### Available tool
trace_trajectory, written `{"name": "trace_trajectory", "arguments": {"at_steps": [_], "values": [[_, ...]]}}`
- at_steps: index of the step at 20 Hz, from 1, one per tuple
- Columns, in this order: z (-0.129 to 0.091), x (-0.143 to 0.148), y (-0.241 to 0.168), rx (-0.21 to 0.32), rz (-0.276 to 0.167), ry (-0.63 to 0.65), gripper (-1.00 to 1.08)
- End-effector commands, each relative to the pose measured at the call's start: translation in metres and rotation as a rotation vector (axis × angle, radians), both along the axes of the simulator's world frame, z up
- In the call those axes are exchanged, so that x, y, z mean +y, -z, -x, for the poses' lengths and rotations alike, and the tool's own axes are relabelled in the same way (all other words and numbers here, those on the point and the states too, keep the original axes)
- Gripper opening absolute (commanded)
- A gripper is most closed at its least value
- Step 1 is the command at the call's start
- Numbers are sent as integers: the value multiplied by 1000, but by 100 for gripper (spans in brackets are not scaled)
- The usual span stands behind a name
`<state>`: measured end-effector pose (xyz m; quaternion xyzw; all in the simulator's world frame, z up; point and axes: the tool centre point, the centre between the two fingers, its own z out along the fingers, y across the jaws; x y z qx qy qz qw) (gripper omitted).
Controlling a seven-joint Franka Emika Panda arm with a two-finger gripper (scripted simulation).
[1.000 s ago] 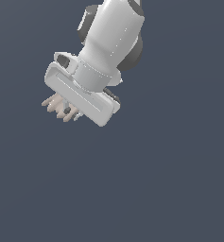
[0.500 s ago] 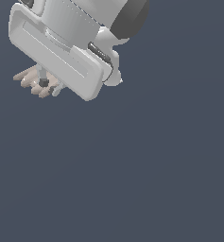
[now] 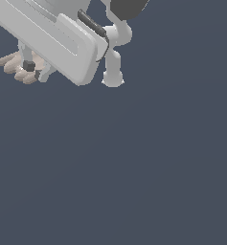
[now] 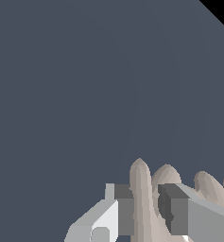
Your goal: Pick up the object and move it to a goal position.
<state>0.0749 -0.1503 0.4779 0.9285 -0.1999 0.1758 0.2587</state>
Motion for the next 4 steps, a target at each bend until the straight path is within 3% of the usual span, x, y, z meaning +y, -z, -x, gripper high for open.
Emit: {"name": "trace_trajectory", "arguments": {"at_steps": [1,4], "values": [[-1,-1,-4,1,1,0,-100],[-1,-1,-5,0,1,0,-100]]}}
